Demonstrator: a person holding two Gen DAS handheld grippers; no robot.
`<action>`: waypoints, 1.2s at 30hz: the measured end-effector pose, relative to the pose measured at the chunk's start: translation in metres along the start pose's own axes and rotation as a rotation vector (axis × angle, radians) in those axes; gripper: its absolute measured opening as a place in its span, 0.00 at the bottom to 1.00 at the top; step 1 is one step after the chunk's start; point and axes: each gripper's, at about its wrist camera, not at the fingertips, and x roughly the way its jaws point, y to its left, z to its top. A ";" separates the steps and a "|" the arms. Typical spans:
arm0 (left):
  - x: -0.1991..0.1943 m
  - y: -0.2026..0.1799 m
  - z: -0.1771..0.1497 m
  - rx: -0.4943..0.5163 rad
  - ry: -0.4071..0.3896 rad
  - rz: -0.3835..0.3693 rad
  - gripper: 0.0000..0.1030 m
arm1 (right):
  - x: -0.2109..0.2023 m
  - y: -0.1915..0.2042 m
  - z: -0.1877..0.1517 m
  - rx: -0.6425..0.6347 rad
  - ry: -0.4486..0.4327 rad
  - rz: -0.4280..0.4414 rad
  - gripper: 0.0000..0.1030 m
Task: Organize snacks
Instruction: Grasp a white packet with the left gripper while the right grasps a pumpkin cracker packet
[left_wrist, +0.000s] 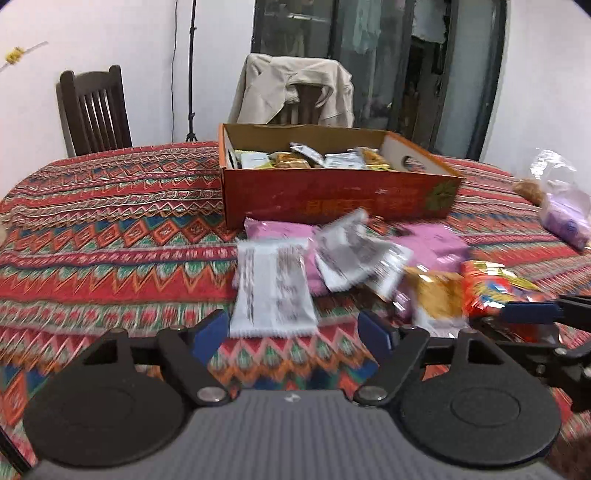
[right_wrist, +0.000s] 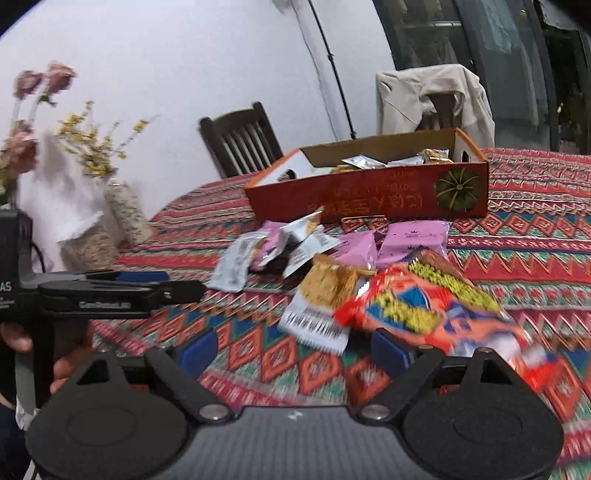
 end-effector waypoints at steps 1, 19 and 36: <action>0.009 0.002 0.004 -0.003 -0.006 0.009 0.78 | 0.008 -0.001 0.005 -0.001 -0.004 -0.019 0.87; 0.026 0.015 -0.001 -0.089 -0.025 0.056 0.43 | 0.060 0.021 0.011 -0.150 -0.034 -0.260 0.48; -0.098 -0.004 -0.072 -0.215 -0.092 0.104 0.43 | 0.072 0.024 0.014 -0.157 0.025 -0.278 0.53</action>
